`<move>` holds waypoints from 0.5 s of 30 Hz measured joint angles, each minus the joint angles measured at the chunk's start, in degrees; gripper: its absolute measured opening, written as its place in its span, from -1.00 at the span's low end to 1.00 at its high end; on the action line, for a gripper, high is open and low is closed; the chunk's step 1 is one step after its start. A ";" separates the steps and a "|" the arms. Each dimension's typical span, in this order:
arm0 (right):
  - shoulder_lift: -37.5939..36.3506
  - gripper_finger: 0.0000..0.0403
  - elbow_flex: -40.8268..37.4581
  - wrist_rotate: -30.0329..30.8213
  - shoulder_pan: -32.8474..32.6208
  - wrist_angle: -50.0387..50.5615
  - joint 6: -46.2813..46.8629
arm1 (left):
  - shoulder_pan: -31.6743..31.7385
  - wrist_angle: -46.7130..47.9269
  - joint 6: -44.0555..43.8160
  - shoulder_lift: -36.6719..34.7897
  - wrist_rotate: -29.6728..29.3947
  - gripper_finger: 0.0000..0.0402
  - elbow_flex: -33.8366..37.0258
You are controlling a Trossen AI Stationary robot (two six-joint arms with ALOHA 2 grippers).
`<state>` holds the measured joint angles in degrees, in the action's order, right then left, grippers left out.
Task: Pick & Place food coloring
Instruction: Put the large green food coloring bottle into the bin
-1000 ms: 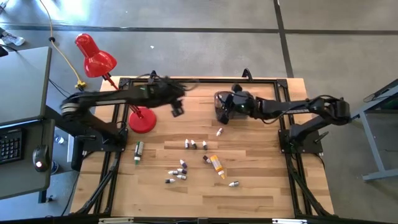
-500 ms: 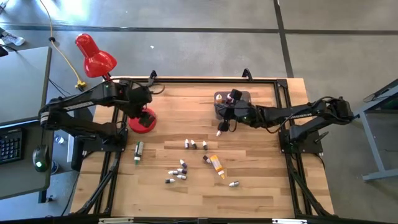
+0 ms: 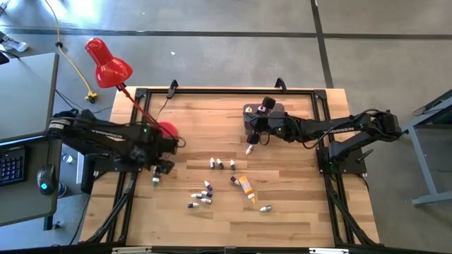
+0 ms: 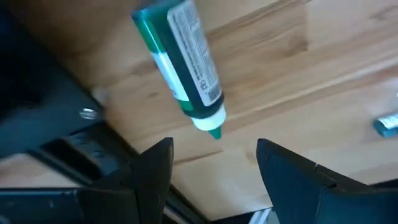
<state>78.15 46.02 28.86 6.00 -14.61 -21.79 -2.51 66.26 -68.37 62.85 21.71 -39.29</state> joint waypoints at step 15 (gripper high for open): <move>0.00 -1.00 0.04 0.12 4.42 -5.39 -1.87 | -20.42 -16.55 -30.69 0.04 -14.37 0.12 7.49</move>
<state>78.15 46.06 28.98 10.42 -19.99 -23.66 -22.93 49.72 -99.06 62.89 7.34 -31.80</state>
